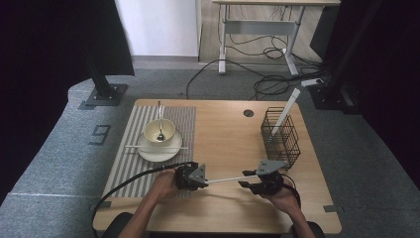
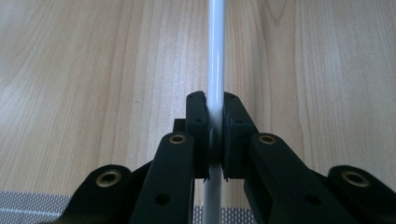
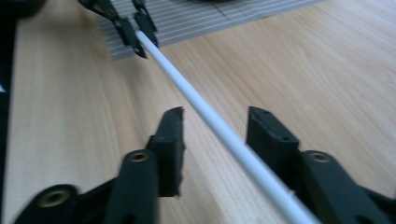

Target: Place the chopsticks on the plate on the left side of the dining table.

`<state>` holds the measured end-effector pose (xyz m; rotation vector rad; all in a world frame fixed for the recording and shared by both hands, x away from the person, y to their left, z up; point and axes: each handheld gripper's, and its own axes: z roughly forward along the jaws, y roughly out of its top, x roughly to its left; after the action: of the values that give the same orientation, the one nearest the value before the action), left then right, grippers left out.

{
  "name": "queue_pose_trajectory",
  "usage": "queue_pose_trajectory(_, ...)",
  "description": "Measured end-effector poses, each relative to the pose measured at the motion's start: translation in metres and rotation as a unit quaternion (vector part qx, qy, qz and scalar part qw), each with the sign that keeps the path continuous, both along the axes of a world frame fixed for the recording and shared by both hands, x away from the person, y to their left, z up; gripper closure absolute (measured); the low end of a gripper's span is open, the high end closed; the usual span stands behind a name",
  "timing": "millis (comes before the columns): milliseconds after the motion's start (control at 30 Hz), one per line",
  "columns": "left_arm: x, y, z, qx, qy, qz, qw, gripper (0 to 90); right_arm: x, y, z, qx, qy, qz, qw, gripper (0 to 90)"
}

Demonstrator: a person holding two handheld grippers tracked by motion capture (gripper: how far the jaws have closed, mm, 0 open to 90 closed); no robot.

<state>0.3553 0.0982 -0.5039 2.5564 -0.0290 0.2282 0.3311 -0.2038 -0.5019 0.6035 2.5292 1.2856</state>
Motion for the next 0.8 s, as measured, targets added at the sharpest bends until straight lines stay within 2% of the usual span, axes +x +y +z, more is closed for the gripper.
queue_pose_trajectory(267,0.002,0.004,0.001,0.017,0.008,0.021,0.9996,83.8,0.002,0.0,-0.005,-0.023,-0.016,-0.041,0.9988,27.1)
queue_pose_trajectory(400,0.004,0.008,0.0,0.02,0.017,0.032,0.9991,83.8,0.005,-0.002,-0.01,-0.028,-0.014,-0.066,0.9973,15.5)
queue_pose_trajectory(567,0.005,0.013,0.0,0.024,0.026,0.046,0.9983,83.8,0.006,-0.003,-0.016,-0.04,-0.008,-0.084,0.9956,12.6)
queue_pose_trajectory(800,0.006,0.021,0.002,0.026,0.038,0.07,0.9965,83.8,0.005,-0.006,-0.022,-0.044,0.005,-0.093,0.9947,12.4)
